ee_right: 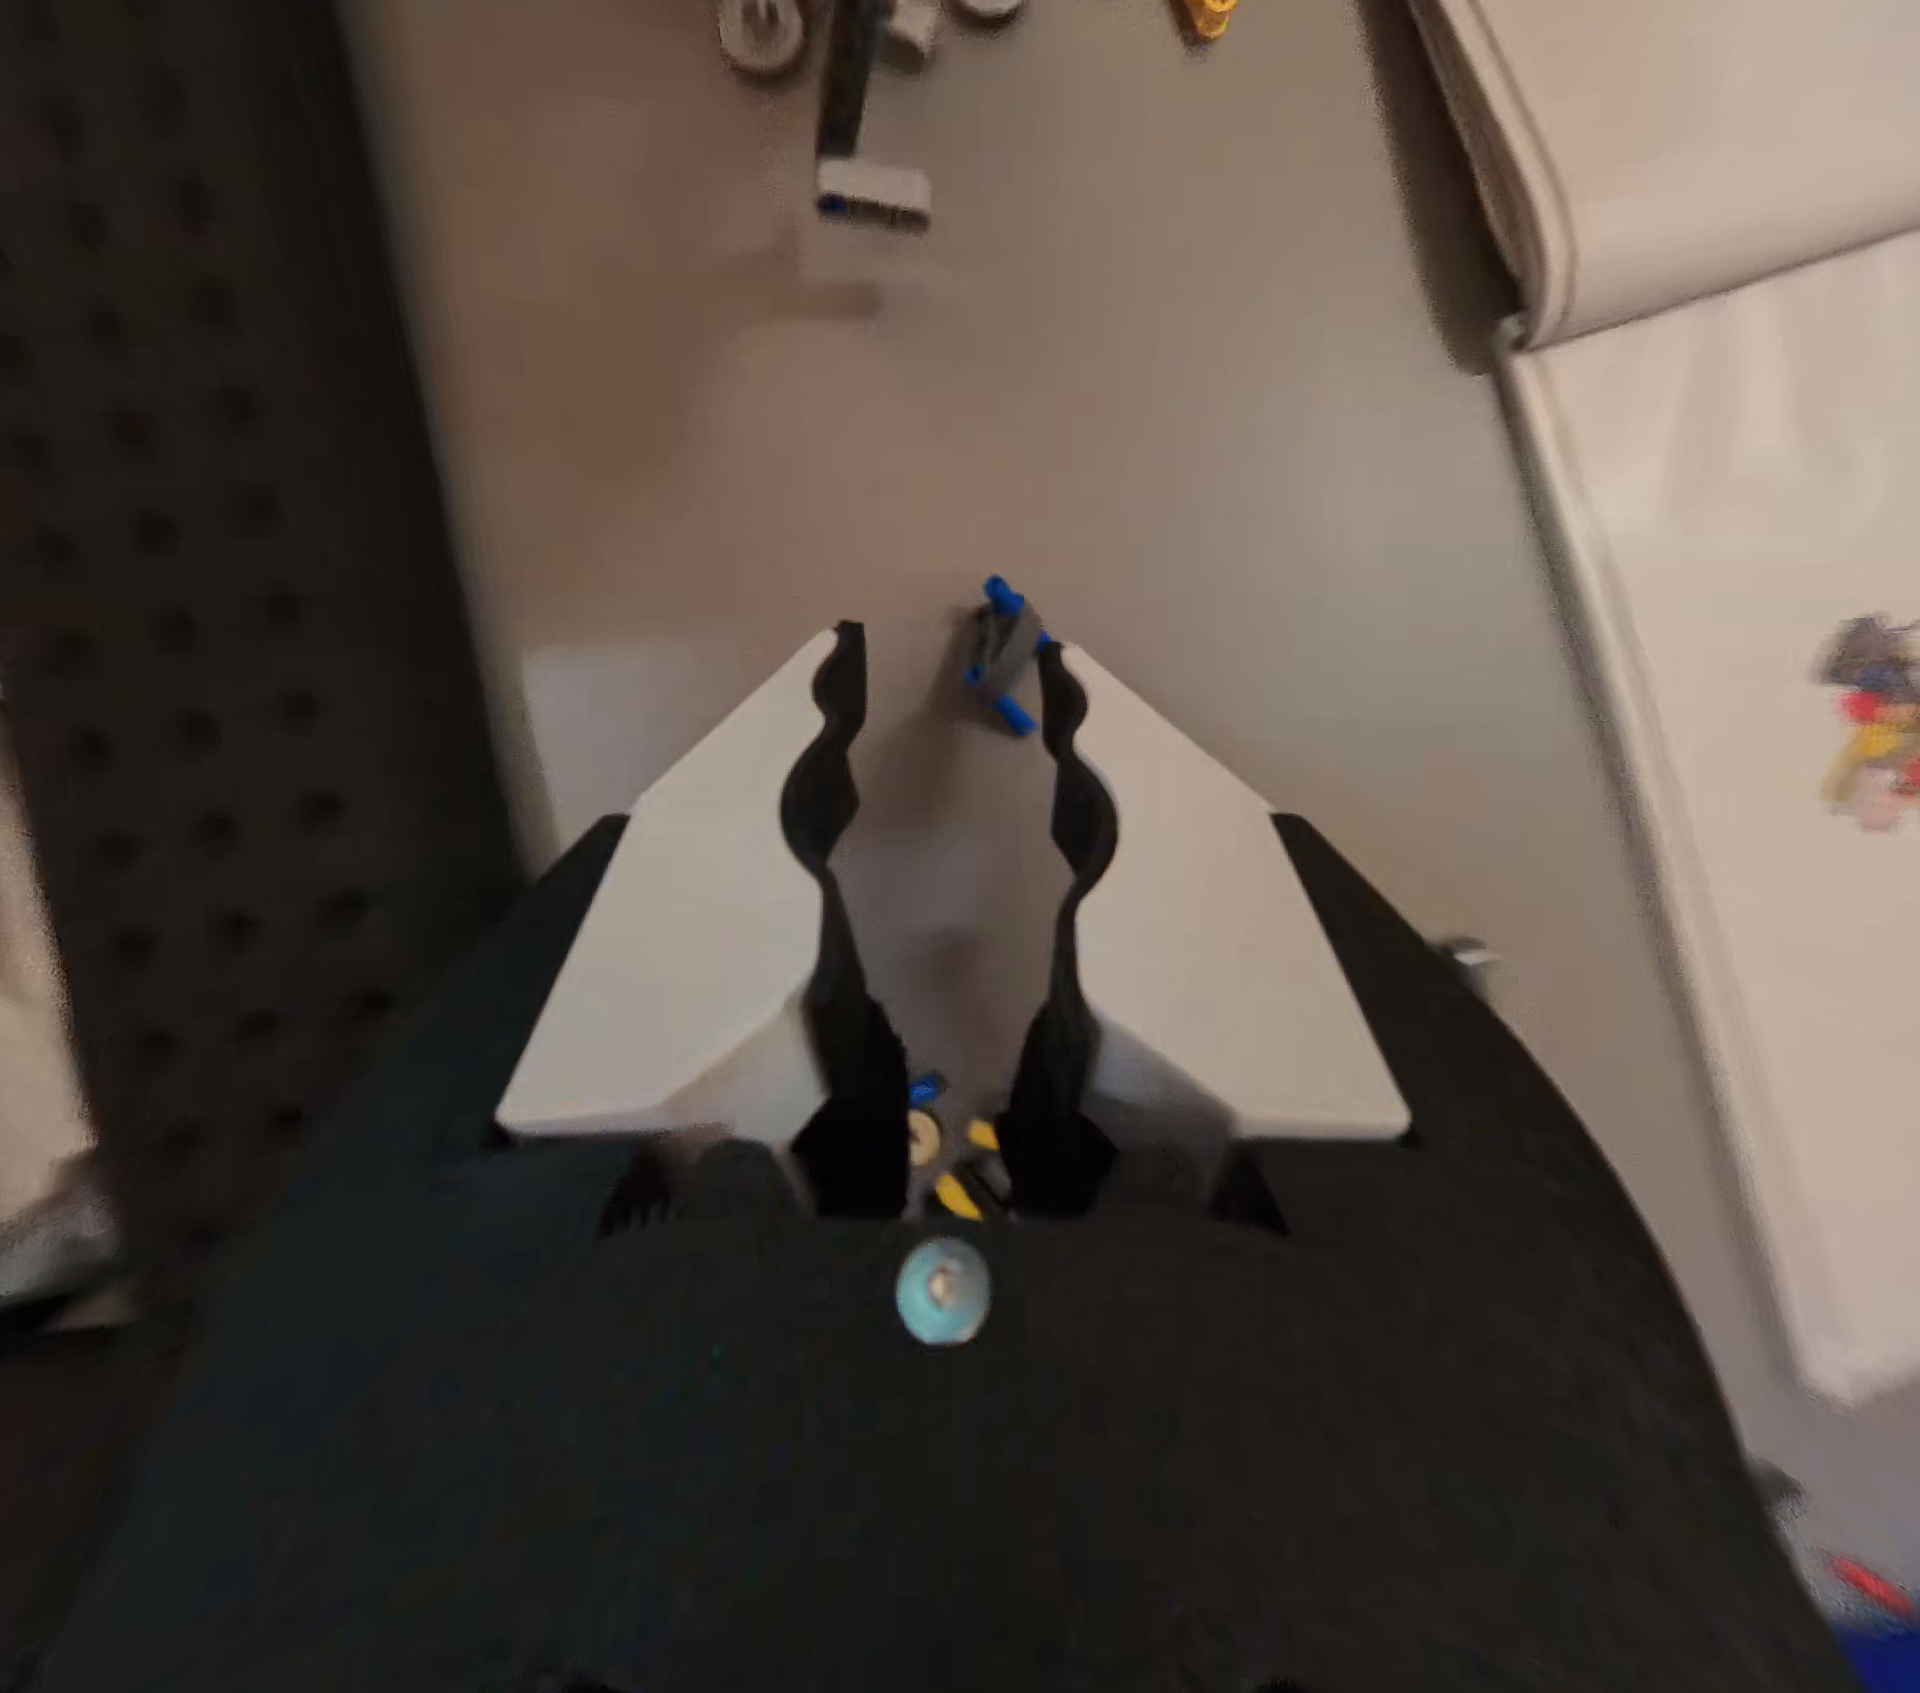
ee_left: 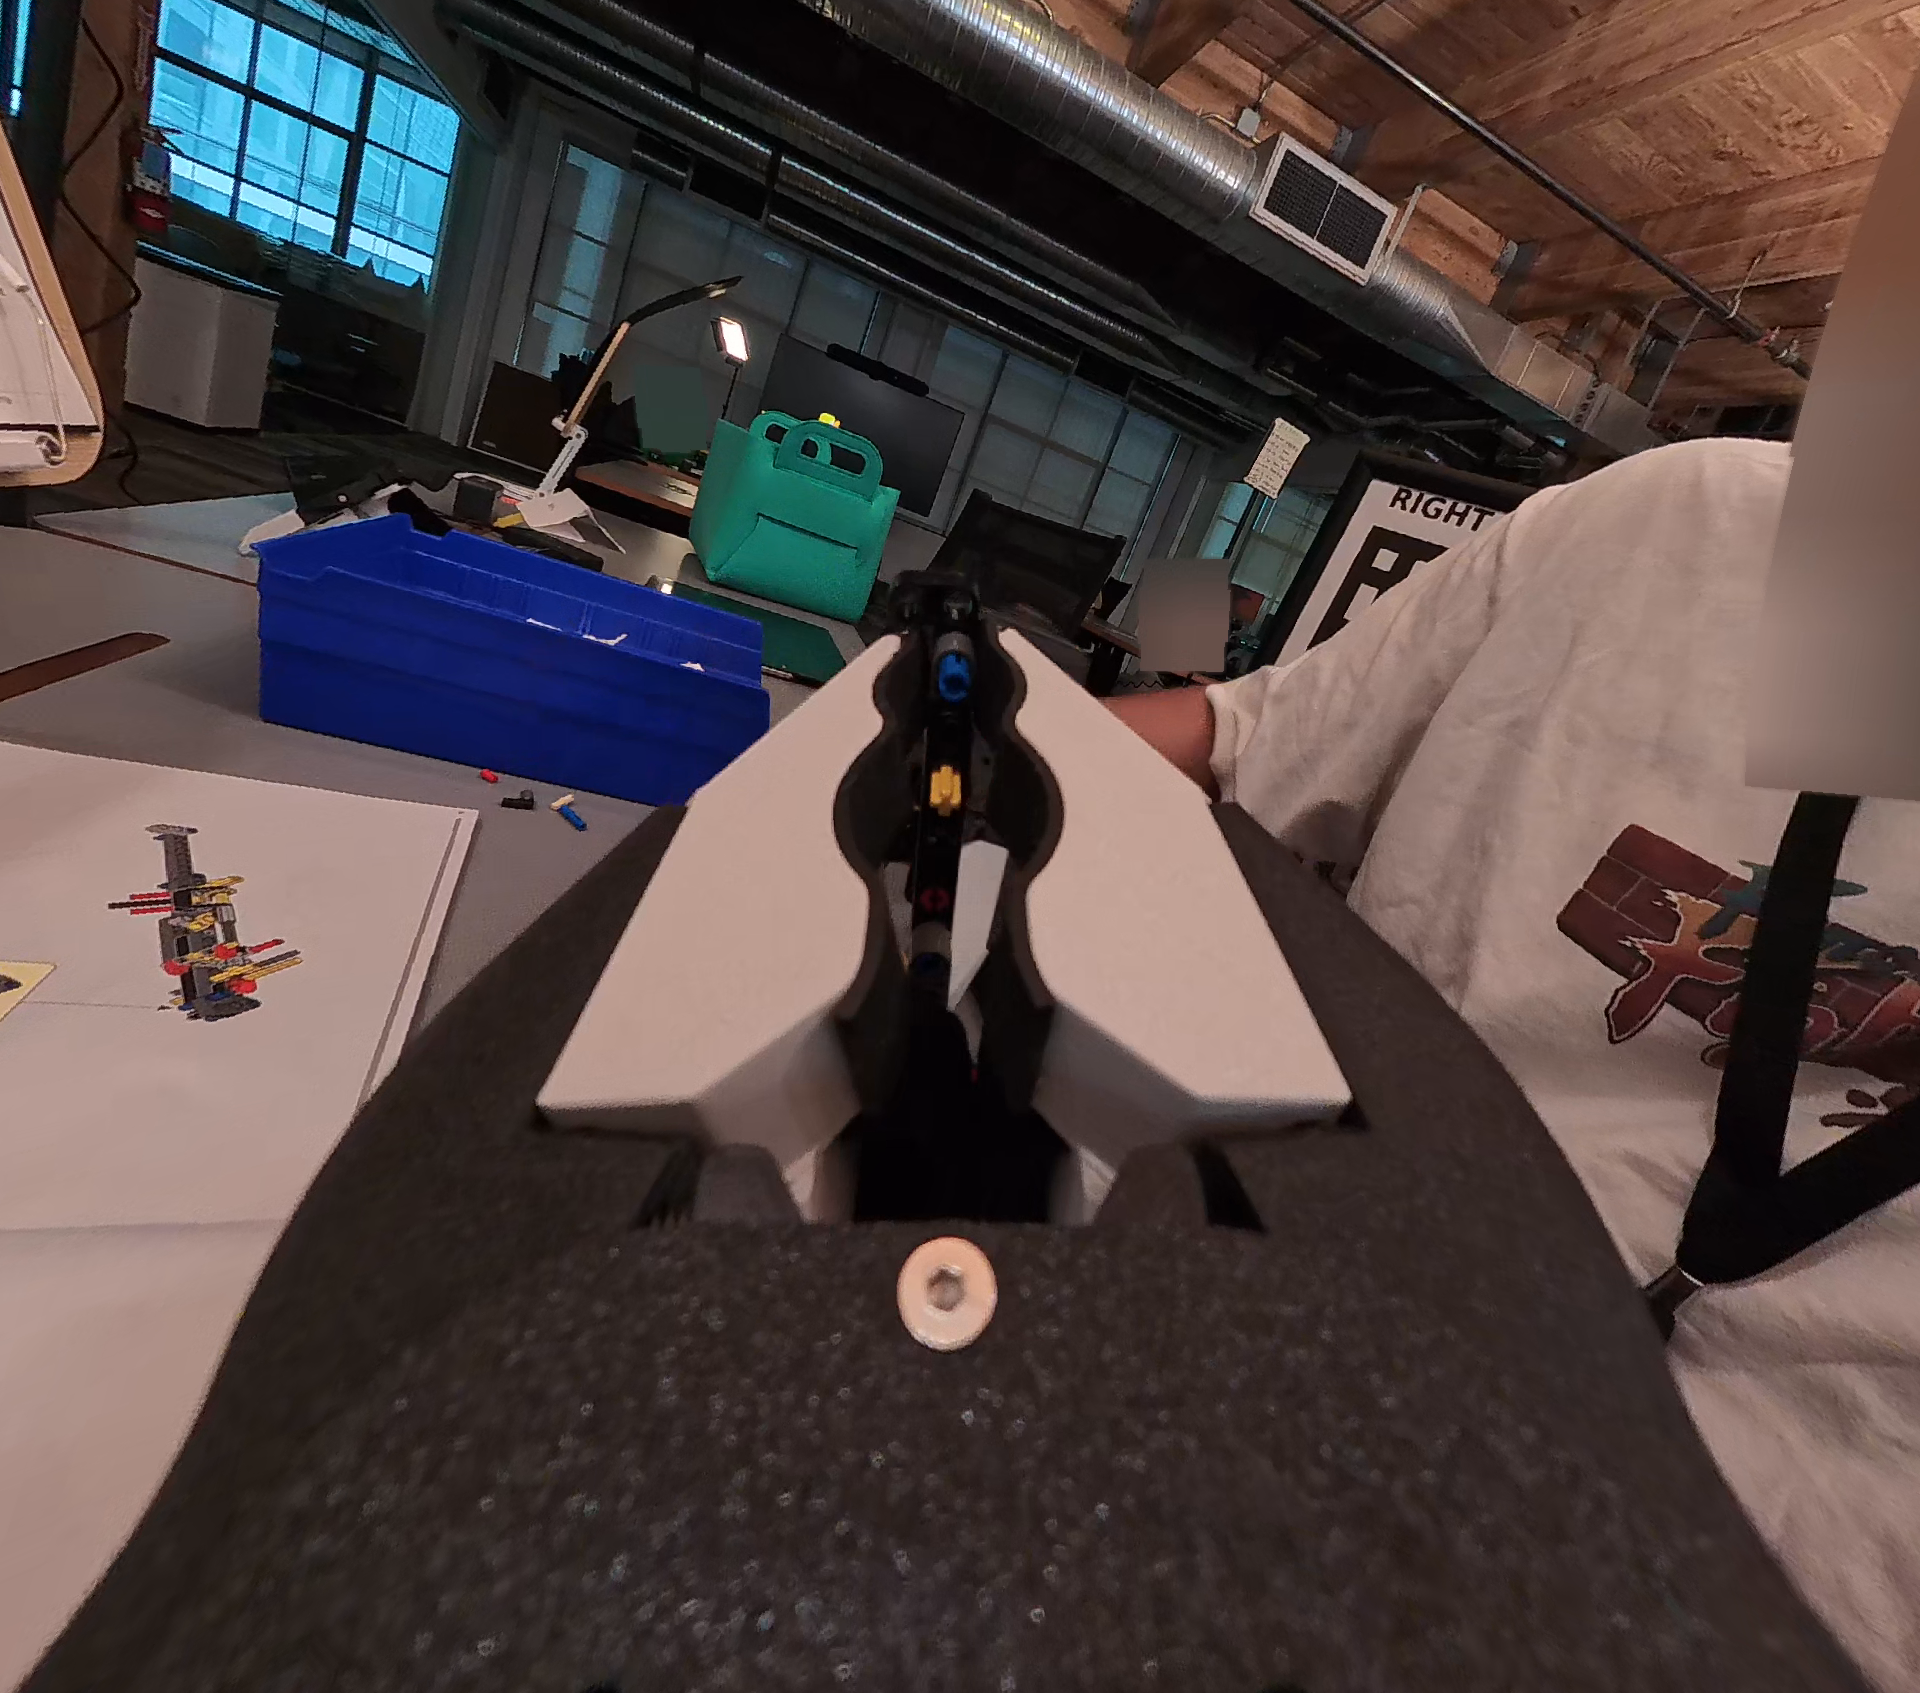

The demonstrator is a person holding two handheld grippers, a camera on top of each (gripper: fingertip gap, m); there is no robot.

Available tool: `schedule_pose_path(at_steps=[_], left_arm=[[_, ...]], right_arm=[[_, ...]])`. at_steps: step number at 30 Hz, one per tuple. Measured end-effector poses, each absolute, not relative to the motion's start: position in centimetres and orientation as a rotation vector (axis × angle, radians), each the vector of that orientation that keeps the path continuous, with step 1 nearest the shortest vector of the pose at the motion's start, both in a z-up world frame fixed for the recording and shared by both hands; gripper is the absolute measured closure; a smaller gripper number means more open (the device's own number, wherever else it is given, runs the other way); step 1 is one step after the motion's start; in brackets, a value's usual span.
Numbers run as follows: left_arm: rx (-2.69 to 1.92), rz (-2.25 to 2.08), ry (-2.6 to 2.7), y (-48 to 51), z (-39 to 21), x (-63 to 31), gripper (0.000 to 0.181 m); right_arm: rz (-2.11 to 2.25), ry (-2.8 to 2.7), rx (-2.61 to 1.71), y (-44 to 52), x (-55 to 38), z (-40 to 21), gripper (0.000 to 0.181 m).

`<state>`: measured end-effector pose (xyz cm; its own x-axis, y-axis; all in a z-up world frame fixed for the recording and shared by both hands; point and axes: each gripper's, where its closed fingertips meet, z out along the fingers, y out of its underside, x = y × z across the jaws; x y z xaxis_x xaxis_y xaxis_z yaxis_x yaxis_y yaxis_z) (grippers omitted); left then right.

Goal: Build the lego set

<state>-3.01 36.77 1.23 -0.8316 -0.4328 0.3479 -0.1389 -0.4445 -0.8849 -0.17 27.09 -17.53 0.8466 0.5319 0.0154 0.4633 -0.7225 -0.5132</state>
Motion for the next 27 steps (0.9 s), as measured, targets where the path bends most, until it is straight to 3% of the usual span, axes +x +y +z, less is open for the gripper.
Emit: schedule_pose_path(at_steps=[3,10,27], left_arm=[[-0.819,-2.381,1.556,36.5,1.1,-2.9,0.176],[-0.831,-2.366,1.572,36.4,0.7,-2.8,0.175],[-0.866,-2.372,1.517,38.0,0.6,-2.6,0.175]], right_arm=[[-0.167,-0.950,-2.494,26.6,0.2,-18.1,0.156],[-0.492,-1.121,-2.550,27.0,1.2,-19.7,0.149],[-0.458,-1.168,-2.632,28.4,2.0,-20.3,0.167]])
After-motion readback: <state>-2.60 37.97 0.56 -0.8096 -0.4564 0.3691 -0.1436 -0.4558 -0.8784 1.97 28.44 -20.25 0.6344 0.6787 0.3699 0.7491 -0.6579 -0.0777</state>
